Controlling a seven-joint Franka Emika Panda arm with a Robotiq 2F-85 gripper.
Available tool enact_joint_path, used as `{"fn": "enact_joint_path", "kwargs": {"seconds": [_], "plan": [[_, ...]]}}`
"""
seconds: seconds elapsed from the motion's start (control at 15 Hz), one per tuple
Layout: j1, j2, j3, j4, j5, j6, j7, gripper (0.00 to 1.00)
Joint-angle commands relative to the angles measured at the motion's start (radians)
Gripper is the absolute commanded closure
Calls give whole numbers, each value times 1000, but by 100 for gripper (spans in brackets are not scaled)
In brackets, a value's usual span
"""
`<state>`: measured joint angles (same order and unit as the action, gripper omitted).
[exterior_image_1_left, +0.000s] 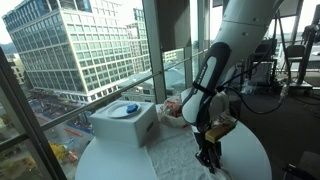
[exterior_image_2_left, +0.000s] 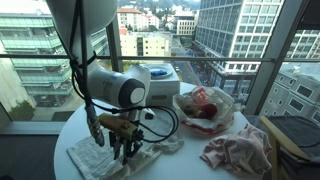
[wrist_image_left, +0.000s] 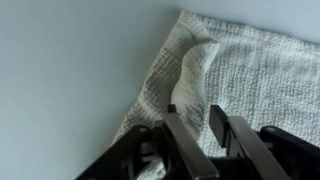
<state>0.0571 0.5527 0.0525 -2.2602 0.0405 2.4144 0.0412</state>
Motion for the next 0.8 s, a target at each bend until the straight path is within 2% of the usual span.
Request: {"fn": "enact_joint_path", "kwargs": {"seconds": [0.0,0.13,0.27,0.47,0.73], "plan": [[-13,-91,7,-21,26,-73,-6,29],[-12,-116,-2,-12,22,-79,4,13],[10,-126,-39,6,-17,-34,69,1],[14,-122,-73,44,-45,10,131,0],[22,-62,-130,107,-112,132,197,0]]}}
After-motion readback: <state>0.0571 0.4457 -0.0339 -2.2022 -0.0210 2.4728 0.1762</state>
